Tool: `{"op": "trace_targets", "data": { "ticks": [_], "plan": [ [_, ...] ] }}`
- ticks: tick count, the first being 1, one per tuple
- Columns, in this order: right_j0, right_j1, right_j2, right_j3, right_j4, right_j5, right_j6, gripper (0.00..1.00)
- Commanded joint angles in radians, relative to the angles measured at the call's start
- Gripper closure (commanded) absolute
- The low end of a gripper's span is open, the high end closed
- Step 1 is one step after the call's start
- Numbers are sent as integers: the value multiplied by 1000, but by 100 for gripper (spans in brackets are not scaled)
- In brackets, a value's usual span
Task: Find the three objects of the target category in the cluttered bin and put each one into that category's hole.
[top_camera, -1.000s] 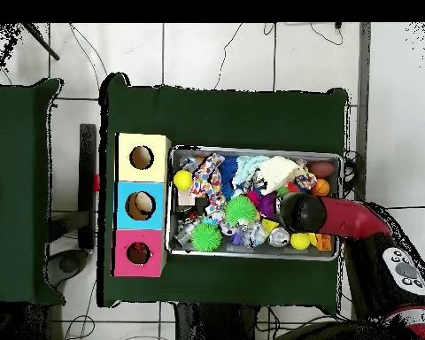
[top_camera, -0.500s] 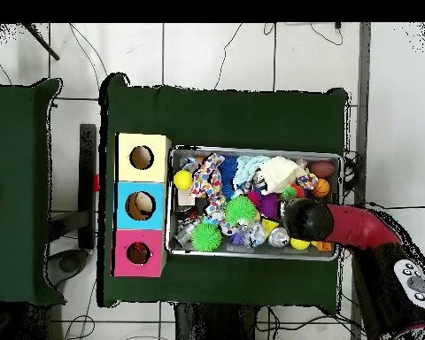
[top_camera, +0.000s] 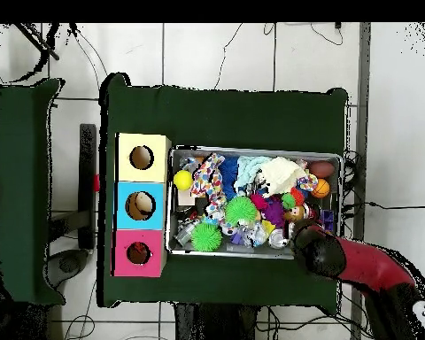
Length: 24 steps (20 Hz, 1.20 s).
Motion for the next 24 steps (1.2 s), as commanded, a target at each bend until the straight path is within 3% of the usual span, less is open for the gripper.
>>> {"op": "trace_targets", "data": {
  "ticks": [1, 3, 7, 15, 21, 24],
  "plan": [
    [-48, -84, -44, 198, 26, -14, 174, 0],
    [-47, -64, -68, 181, 12, -17, 161, 0],
    [-48, 64, -113, 87, -27, -67, 144, 0],
    [-58, 224, -164, -103, 7, -87, 147, 0],
    [-108, 277, -135, -138, 10, -142, 134, 0],
    [-125, 268, -110, -131, 14, -132, 122, 0]
  ]
}}
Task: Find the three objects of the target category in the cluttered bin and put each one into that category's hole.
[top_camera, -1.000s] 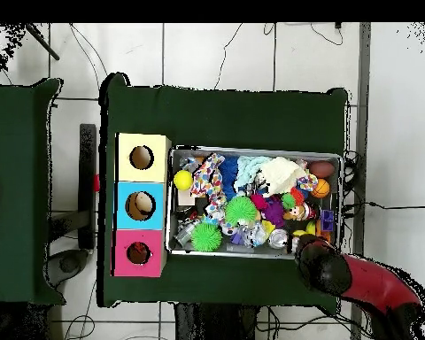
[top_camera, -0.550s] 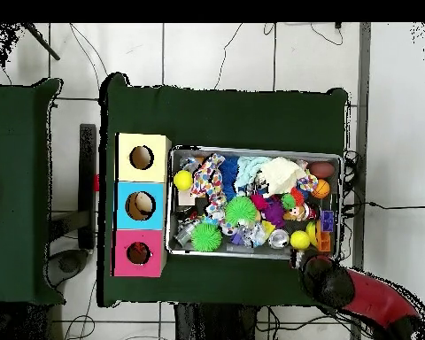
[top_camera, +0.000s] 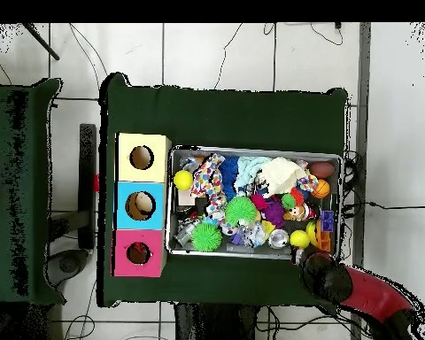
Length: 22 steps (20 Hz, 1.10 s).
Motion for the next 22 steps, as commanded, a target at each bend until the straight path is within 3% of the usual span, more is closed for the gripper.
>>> {"op": "trace_targets", "data": {
  "ticks": [1, 7, 11, 14, 22],
  "plan": [
    [-76, 159, 15, -148, 16, -49, 123, 0],
    [-65, 133, 32, -148, 45, -19, 134, 0],
    [-33, -28, 28, -74, 98, 150, 111, 0],
    [-21, -89, 29, -68, 129, 251, 84, 0],
    [3, -106, 19, -111, 152, 302, 77, 0]
  ]
}}
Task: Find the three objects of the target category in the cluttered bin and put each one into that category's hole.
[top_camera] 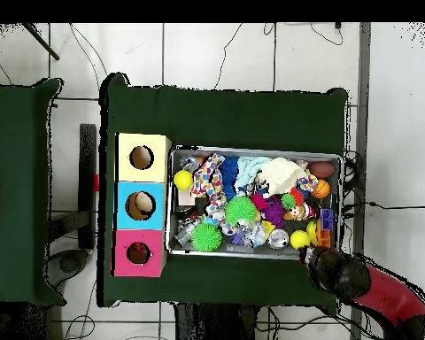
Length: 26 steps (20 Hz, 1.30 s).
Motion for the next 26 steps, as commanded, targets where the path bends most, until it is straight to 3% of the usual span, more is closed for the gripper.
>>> {"op": "trace_targets", "data": {
  "ticks": [1, 13, 26],
  "plan": [
    [11, -24, 17, -104, 43, 106, 80, 0],
    [15, 53, 44, -183, 58, 76, 89, 0],
    [98, 116, 20, -247, 128, 80, 161, 0]
  ]
}}
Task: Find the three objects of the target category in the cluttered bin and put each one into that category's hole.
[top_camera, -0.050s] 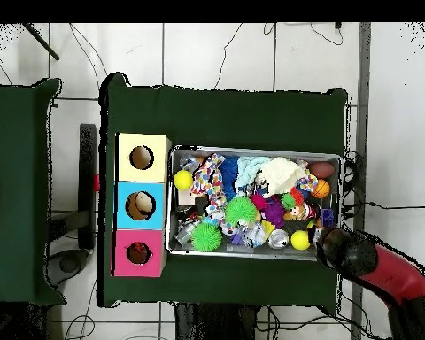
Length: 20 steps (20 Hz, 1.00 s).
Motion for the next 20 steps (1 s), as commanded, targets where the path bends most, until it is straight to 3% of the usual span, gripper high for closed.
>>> {"op": "trace_targets", "data": {
  "ticks": [1, 14, 20],
  "plan": [
    [50, 55, 21, -103, 70, 60, 161, 0],
    [71, 53, 18, -135, 134, 127, 134, 0],
    [124, -55, -34, -85, 169, 224, 158, 0]
  ]
}}
